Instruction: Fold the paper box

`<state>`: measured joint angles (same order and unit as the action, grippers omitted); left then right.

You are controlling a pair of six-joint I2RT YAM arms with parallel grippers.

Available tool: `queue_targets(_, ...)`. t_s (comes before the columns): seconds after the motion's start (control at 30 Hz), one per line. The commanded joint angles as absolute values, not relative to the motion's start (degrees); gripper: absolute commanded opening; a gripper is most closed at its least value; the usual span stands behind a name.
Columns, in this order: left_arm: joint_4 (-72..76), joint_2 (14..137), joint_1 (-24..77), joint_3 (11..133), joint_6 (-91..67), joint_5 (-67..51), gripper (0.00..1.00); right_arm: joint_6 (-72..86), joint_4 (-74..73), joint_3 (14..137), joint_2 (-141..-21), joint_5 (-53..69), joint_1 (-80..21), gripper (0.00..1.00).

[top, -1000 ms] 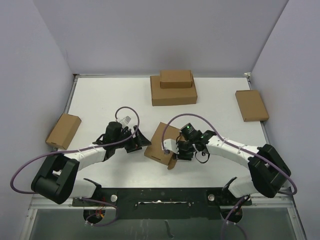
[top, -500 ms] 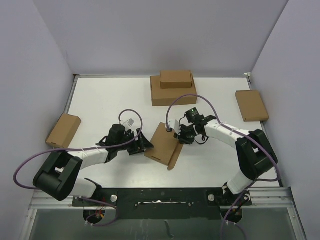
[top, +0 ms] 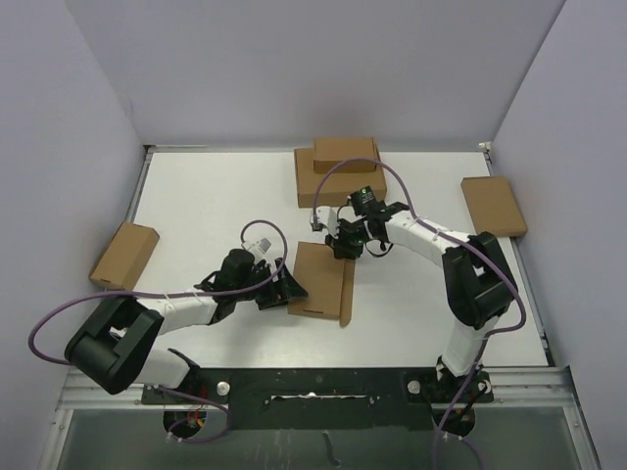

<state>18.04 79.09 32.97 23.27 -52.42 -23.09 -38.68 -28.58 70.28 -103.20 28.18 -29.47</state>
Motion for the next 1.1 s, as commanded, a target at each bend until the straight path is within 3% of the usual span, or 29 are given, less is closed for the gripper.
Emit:
queue_targets(0.0,17.66,76.54,33.53,24.06,-52.73,-18.75,0.76,-42.4,-31.15,69.76,-97.2,32.43,-26.22,0.17)
queue_targets(0.13,14.78,73.4,33.61,23.91,-51.64,-15.78,0.76,-53.51,-36.98,60.89,-85.91,44.46,-24.71,0.27)
queue_targets(0.27,12.61,72.45,33.45,25.35,-49.73,-14.72,0.76,-75.44,-41.6,47.69,-76.26,54.26,-25.49,0.5)
queue_targets(0.43,12.98,76.1,33.02,27.57,-48.6,-15.04,0.76,-81.79,-42.78,42.54,-75.8,53.46,-26.13,0.4)
queue_targets(1.07,17.24,79.37,34.78,25.36,-51.74,-14.65,0.72,-67.87,-23.28,36.91,-79.83,35.37,-39.76,0.43)
